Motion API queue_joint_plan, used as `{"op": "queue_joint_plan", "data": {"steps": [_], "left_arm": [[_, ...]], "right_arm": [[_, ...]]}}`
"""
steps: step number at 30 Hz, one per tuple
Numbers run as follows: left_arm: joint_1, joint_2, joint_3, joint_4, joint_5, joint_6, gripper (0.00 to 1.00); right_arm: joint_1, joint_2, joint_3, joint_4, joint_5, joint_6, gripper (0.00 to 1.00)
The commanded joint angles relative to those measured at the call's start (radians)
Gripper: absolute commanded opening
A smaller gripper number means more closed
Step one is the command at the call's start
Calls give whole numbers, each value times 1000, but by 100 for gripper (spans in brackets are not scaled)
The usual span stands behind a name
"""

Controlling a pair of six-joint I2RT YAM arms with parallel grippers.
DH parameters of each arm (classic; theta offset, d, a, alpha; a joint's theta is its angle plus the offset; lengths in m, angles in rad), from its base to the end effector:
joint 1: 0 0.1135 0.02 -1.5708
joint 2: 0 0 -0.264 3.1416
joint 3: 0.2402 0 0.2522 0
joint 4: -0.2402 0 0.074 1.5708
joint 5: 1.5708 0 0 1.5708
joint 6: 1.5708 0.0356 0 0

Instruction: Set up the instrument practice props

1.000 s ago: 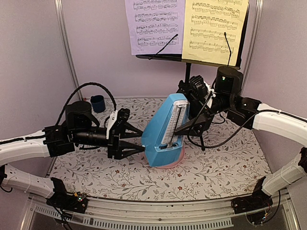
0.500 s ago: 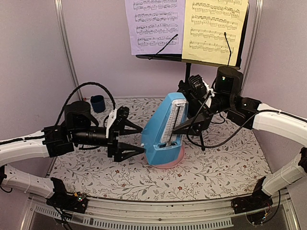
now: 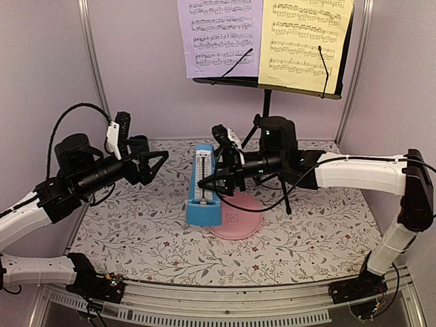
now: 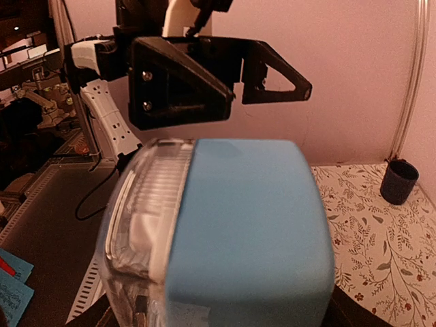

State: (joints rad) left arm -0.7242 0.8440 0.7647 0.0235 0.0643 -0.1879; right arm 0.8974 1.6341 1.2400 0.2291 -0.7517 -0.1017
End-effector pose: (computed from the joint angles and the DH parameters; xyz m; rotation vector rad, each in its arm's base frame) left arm 0.1504 -0.1361 0.3451 0.4941 1.6056 -0.7478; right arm 0.2208 0.3158 0.3219 -1.3581 1.2617 1.2167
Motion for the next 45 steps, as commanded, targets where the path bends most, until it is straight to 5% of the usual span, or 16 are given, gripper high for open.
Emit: {"op": "queue_joint_plan", "data": {"steps": [1, 9, 21, 27, 30, 37, 45], "left_arm": [[46, 7, 33, -117, -241, -150, 99], [68, 0, 25, -246, -332, -251, 99], [70, -81, -34, -289, -361, -296, 99], [71, -98, -73, -294, -356, -312, 99], [71, -100, -86, -289, -333, -308, 99], [67, -113, -132, -224, -225, -289, 99], [-28, -119, -226, -159, -252, -299, 99]], "right_arm": [[62, 116, 140, 122, 208, 31, 33], [161, 361, 305, 167, 478, 52, 35], [248, 604, 391, 311, 657, -20, 39], [261, 624, 378, 323, 678, -34, 55], [262, 616, 347, 333, 675, -21, 74], [263, 543, 247, 388, 638, -5, 99], [253, 362, 73, 447, 590, 22, 99]]}}
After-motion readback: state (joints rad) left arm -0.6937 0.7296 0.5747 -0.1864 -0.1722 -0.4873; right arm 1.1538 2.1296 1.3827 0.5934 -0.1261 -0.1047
